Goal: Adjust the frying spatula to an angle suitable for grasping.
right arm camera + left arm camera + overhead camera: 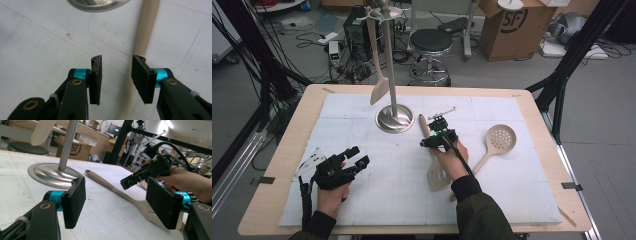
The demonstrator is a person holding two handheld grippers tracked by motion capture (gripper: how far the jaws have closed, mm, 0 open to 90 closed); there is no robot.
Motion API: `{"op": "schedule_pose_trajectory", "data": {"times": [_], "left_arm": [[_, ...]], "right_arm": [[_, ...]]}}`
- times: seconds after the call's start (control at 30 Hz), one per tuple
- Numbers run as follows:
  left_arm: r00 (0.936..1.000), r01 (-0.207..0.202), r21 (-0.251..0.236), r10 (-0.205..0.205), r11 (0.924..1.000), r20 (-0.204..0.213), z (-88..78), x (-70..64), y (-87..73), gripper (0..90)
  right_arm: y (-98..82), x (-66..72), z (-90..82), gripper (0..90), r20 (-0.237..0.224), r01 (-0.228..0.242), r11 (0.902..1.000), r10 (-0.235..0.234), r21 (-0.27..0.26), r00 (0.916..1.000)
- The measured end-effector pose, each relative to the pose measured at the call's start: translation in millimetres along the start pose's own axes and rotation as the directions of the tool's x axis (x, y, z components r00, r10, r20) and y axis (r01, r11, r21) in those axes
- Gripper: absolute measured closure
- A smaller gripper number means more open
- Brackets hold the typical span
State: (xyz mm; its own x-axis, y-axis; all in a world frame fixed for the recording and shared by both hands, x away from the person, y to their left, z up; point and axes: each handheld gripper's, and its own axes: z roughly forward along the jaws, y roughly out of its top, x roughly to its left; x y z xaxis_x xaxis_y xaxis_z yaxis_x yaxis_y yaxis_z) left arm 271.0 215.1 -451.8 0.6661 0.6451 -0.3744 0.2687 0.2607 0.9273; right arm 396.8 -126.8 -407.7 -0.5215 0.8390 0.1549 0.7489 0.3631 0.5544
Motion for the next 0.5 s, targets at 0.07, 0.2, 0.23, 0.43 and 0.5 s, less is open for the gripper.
{"op": "schedule_pose_trajectory", "data": {"times": [0.07,0.2,0.23,0.43,0.5], "left_arm": [[1.0,0.001,0.0,-0.001,1.0,-0.003,1.2,1.4,-0.2,32.8],[1.0,0.001,0.0,-0.001,1.0,-0.002,3.4,1.8,-0.5,32.7],[1.0,-0.001,0.0,0.001,1.0,0.0,3.6,1.6,-0.4,32.8],[1.0,-0.007,0.002,0.007,1.0,0.006,4.0,0.4,-0.2,32.8],[1.0,-0.005,0.0,0.005,1.0,0.003,3.9,0.2,-0.1,32.8]], "right_arm": [[0.1,-3.6,2.4,59.1,-0.005,-0.029,0.9996,0.029,0.0,0.9996],[1.5,-3.3,2.9,59.1,-0.008,-0.046,0.9987,0.046,-0.023,0.9989],[1.8,-2.7,2.9,59.1,-0.01,-0.048,0.9986,0.047,-0.023,0.9988],[2.2,3.1,5.9,59.0,-0.002,-0.038,0.9991,0.038,-0.017,0.9993],[2.2,4.0,6.4,58.5,0.004,-0.038,0.9991,0.038,-0.018,0.9993]]}}
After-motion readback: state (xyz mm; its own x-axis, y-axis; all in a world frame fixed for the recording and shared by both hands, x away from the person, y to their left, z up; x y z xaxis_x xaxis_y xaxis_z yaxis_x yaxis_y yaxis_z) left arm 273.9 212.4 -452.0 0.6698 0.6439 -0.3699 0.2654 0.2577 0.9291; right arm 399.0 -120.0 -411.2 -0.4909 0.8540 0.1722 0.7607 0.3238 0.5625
